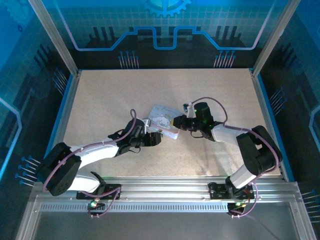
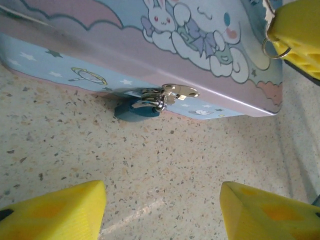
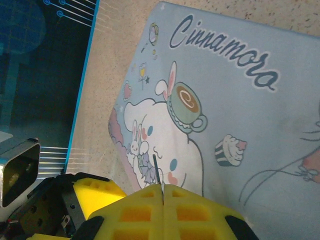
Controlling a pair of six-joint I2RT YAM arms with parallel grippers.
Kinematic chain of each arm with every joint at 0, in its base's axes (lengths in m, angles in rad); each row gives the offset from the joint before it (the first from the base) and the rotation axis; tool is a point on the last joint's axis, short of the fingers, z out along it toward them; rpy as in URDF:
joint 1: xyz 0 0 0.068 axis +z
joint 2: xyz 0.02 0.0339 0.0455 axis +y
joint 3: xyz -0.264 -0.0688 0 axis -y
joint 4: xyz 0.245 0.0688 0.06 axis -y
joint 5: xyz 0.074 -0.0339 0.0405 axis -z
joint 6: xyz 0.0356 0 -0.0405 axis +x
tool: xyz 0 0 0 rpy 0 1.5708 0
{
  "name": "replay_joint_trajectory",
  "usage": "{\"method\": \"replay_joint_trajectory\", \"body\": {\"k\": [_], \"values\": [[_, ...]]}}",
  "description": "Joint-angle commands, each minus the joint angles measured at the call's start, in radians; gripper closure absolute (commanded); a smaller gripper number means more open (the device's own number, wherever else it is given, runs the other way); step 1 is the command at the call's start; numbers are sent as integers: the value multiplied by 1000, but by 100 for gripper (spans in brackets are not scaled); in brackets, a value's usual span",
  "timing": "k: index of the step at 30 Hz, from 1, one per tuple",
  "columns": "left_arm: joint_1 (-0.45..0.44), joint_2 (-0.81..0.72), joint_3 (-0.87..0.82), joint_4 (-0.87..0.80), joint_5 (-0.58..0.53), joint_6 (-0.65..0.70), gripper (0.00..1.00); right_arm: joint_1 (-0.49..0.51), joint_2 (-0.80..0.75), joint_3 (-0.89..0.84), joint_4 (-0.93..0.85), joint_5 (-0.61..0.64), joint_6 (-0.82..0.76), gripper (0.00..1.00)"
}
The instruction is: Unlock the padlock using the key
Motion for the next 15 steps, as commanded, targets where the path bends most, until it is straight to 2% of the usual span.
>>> {"method": "replay_joint_trajectory", "body": {"k": [1, 15], "values": [[-17, 39, 33, 68, -30, 17, 37, -9, 13, 4, -32, 23, -10, 97], [-32, 202, 58, 200, -118, 93, 39, -9, -6, -14, -145, 46, -32, 96]]}}
